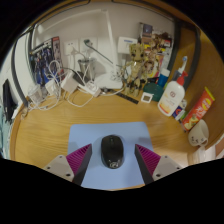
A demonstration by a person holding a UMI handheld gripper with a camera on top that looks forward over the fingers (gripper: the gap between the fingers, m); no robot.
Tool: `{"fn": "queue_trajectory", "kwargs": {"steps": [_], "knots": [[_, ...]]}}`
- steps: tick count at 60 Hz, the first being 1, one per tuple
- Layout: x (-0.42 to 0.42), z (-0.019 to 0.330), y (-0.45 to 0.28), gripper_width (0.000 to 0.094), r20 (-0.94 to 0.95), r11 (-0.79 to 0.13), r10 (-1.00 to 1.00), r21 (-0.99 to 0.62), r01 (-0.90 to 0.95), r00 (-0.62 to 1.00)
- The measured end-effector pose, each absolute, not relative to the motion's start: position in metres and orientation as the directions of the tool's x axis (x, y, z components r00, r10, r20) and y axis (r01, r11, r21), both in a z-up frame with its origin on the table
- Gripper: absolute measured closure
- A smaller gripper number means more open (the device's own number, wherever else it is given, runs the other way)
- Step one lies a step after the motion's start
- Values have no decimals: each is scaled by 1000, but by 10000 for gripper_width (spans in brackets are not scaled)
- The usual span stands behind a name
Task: Arrange mouse
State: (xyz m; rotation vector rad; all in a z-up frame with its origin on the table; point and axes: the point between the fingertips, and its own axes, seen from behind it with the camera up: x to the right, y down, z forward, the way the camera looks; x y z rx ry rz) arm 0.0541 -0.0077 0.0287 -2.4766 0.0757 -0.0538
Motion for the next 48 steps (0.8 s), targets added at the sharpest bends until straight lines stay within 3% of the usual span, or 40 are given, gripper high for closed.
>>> {"fn": "queue_trajectory", "kwargs": {"steps": [10, 28, 37, 48], "knots": [[52, 112, -18, 76, 22, -720, -91, -692, -51, 996], [27, 283, -24, 72, 24, -523, -61, -852, -12, 998], [15, 329, -29, 77, 20, -451, -53, -892, -6, 998], [0, 346, -39, 78, 43, -434, -36, -901, 23, 998]]}}
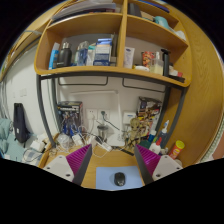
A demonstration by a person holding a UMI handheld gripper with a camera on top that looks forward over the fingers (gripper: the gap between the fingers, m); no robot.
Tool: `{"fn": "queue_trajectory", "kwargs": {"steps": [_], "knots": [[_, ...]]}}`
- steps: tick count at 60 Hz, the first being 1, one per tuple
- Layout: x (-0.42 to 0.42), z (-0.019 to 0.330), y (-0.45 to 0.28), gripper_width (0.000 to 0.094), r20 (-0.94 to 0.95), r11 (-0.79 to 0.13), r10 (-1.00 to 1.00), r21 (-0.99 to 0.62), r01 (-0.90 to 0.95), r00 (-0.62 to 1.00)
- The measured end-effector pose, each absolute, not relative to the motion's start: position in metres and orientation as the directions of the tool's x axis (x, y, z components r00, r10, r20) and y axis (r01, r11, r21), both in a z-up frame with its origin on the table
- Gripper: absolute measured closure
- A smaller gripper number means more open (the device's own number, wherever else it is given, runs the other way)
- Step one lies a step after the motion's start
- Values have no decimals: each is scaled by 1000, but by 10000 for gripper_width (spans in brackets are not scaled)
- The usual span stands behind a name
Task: Arrange mouse
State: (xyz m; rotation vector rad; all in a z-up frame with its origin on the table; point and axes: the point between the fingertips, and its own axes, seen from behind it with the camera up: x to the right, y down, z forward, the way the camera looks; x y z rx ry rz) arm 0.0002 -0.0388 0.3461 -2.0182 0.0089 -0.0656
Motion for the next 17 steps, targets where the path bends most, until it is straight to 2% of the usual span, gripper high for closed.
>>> {"fn": "queue_trajectory", "kwargs": {"steps": [17], "knots": [[-15, 357, -49, 80, 27, -421, -34, -907, 10, 999]]}}
